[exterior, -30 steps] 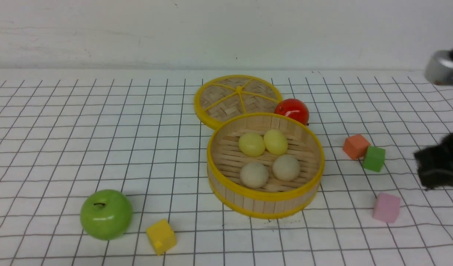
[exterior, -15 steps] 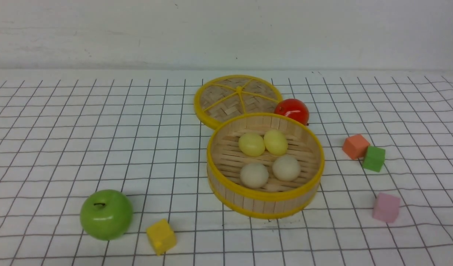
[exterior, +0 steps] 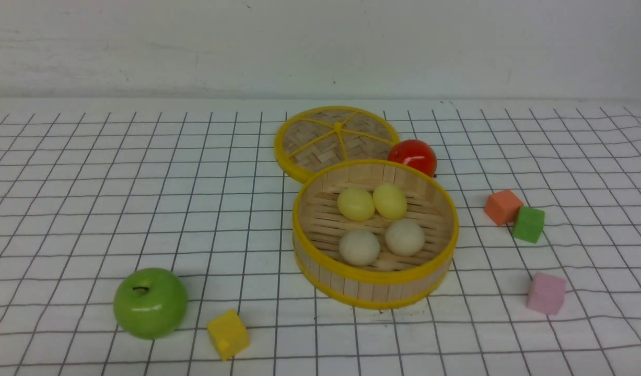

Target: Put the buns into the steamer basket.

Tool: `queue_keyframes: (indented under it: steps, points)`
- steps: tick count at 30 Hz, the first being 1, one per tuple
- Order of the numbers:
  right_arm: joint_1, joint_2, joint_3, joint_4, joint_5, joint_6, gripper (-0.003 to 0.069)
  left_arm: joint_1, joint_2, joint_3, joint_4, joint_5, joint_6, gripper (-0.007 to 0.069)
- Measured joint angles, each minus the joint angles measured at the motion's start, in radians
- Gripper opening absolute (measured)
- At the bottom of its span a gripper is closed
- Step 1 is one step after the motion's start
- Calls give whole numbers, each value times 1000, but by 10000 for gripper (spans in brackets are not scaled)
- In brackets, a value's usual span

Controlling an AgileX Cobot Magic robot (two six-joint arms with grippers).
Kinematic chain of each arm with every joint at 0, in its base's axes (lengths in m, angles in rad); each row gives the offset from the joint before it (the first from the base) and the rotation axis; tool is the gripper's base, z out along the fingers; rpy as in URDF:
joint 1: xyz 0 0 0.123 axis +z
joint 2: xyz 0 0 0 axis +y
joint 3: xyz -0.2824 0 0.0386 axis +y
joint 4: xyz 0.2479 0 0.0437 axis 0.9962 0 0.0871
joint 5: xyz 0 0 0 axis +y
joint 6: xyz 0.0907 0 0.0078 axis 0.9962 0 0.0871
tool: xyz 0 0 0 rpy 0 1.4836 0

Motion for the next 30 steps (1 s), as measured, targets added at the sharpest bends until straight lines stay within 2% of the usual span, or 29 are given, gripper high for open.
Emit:
queue_keyframes:
  steps: [8, 30]
  points:
    - [28, 0, 42, -75, 19, -22, -14, 0, 0, 0, 0, 0, 0, 118]
    - [32, 0, 39, -74, 29, -22, 2, 0, 0, 0, 1, 0, 0, 141]
